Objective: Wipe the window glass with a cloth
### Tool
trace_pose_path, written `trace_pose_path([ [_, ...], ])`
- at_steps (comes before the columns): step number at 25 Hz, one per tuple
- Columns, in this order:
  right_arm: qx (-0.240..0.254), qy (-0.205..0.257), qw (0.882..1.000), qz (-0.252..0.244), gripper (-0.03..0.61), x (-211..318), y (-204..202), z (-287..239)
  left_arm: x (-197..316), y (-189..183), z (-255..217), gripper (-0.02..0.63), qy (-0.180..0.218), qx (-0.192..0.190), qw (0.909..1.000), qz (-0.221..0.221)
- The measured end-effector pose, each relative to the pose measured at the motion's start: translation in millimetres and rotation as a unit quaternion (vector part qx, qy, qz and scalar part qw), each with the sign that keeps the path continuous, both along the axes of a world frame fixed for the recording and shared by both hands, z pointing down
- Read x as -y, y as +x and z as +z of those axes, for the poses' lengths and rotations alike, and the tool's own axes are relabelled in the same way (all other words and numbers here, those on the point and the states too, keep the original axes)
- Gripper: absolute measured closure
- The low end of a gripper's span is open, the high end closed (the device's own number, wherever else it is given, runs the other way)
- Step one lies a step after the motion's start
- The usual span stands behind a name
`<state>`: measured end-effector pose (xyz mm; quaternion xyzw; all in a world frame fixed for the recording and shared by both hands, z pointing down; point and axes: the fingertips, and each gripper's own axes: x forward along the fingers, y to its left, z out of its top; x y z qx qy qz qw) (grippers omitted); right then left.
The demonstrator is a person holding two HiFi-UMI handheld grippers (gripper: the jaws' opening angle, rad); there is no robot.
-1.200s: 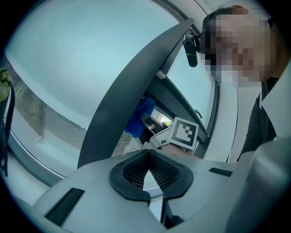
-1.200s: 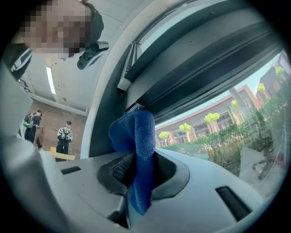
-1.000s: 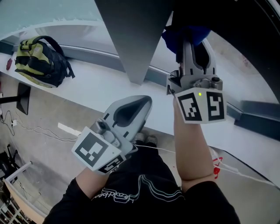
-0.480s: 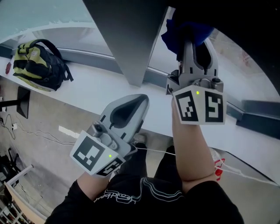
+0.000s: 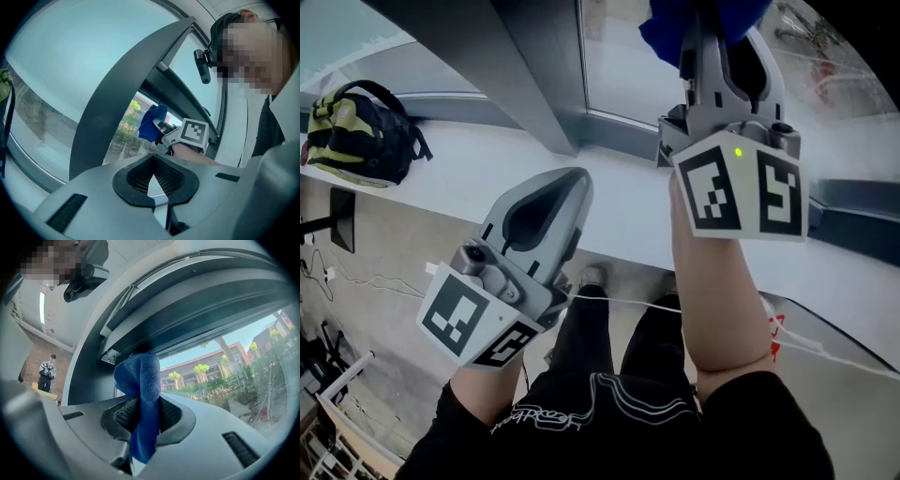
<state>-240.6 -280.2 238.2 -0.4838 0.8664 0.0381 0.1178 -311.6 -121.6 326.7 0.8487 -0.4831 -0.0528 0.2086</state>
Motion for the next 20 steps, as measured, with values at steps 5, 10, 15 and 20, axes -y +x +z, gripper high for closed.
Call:
trace_pose_path([
  [5,0.003,0.002,1.0,0.014,0.515,-3,47,-1,-9,40,2,0.607,-0.005,0.002,0.9999,0.01],
  [10,-0.006,0.008,1.0,0.021,0.515,-2,96,-2,-12,89,6,0.607,-0.013,0.001,0.9997,0.023],
  [15,-0.014,0.007,0.999,0.029,0.515,-3,159,0,-9,153,8,0.607,-0.016,-0.001,0.9991,0.04],
  [20,-0.021,0.0,0.999,0.043,0.515,-2,230,-12,0,218,-5,0.607,-0.021,-0.008,0.9982,0.055],
])
